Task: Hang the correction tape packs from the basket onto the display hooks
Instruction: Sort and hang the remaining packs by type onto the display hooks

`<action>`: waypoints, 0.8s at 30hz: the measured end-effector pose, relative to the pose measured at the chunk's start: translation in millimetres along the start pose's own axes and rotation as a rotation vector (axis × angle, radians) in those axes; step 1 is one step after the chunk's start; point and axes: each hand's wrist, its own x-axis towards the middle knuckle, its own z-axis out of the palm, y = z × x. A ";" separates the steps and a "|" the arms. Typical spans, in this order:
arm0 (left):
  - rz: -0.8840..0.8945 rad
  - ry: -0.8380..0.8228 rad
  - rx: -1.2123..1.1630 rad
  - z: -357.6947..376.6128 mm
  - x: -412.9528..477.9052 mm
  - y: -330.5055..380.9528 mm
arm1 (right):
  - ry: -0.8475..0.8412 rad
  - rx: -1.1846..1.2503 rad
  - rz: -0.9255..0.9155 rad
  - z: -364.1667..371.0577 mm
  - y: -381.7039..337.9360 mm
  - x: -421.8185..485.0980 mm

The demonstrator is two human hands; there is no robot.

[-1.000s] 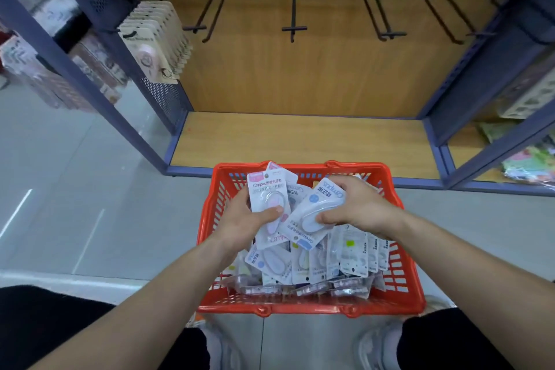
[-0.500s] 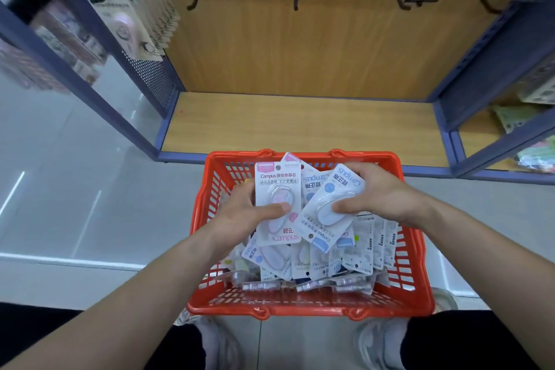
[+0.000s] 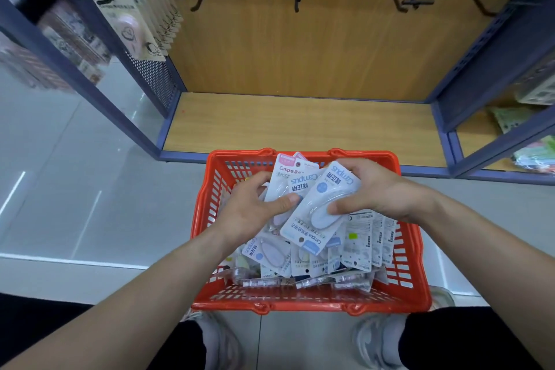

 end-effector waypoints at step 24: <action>0.008 0.150 -0.115 -8.4 -0.5 19.0 | 0.211 0.278 -0.085 13.7 0.7 8.1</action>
